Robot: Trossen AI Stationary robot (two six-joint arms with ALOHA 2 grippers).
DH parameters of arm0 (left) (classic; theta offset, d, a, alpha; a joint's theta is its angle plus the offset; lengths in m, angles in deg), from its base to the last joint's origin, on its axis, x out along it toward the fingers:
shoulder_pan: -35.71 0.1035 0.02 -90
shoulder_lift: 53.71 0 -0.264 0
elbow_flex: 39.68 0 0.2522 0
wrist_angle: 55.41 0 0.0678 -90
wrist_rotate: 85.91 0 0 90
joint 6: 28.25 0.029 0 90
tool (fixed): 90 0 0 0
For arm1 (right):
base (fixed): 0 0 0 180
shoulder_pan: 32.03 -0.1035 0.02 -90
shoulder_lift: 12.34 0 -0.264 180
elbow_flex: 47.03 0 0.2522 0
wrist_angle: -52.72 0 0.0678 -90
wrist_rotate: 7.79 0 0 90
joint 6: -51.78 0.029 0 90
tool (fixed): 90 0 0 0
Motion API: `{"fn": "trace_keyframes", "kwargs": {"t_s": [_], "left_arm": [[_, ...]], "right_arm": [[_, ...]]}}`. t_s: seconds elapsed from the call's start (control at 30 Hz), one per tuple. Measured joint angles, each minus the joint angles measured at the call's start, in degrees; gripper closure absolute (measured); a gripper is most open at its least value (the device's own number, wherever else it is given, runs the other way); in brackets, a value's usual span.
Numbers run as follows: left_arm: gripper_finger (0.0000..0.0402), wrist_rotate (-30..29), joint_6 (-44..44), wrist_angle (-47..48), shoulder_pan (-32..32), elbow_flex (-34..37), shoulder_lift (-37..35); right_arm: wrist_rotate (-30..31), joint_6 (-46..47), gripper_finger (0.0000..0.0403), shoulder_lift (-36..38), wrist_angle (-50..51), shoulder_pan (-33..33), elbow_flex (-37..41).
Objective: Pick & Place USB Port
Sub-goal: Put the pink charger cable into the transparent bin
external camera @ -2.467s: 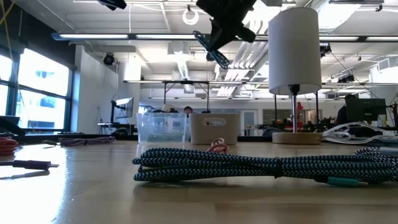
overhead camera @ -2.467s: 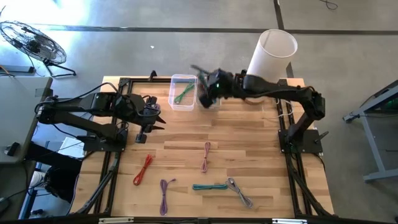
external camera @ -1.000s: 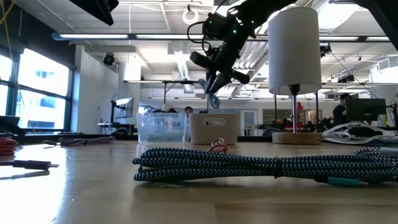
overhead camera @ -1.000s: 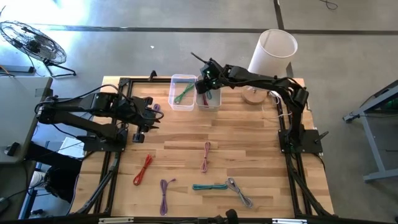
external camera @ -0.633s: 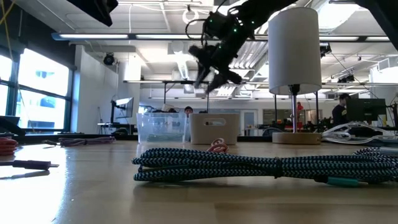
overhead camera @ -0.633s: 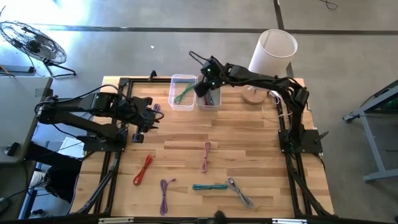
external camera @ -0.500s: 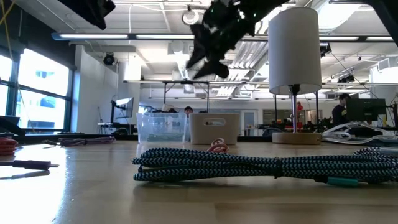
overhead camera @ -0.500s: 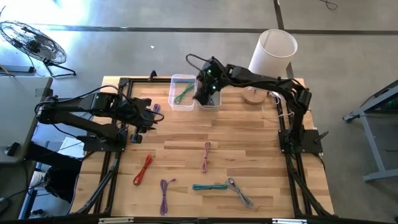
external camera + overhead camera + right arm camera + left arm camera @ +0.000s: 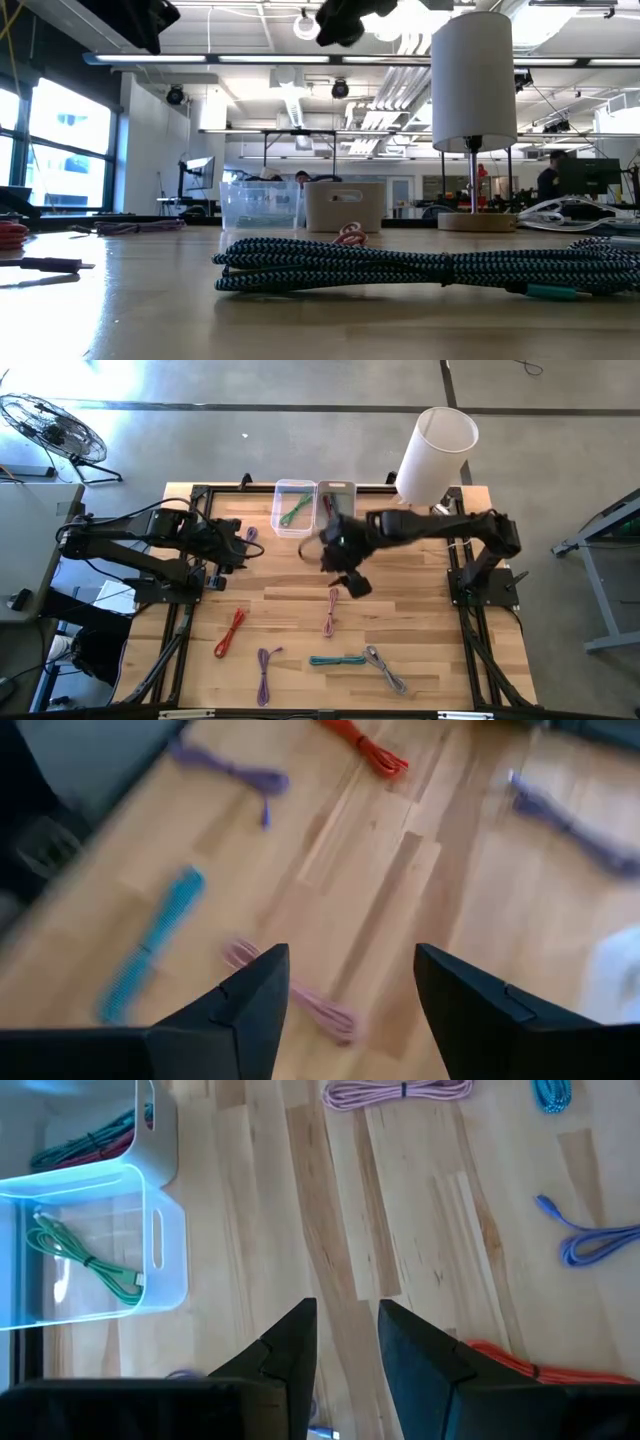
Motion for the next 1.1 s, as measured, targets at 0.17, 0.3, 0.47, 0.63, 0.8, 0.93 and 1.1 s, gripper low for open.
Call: {"fn": "trace_keyframes", "kwargs": {"t_s": [0.17, 0.3, 0.47, 0.63, 0.8, 0.93, 1.1], "left_arm": [[0.0295, -0.17, -0.12, -0.44, 0.00, 0.02, 0.00], [0.0295, -0.20, -1.12, -0.94, 0.00, 0.02, 0.00], [0.0295, -1.24, -1.77, -1.52, 0.00, 0.02, 0.00], [0.0295, -1.55, -2.50, -1.63, 0.00, 0.00, 0.19], [0.0295, -1.68, -2.58, -1.62, 0.00, 0.00, 0.74], [0.0295, -1.68, -2.46, -1.68, 0.00, 0.00, 1.54], [0.0295, -1.68, -1.64, -1.69, 0.00, 0.00, 2.60]], "right_arm": [[12.41, -14.23, 0.0195, -1.17, 1.34, -5.51, 0.01], [16.90, -19.33, 0.0195, -2.68, 5.57, -7.03, 0.02], [18.39, -23.38, 0.0195, -5.92, 10.05, -8.22, 0.22], [19.63, -27.78, 0.0195, -10.22, 11.39, -9.17, 0.22], [21.79, -31.72, 0.0195, -14.09, 11.58, -10.10, 0.22], [21.97, -32.83, 0.0195, -17.09, 11.67, -10.76, 0.22], [25.21, -37.60, 0.0195, -20.17, 11.36, -11.71, 0.22]]}}
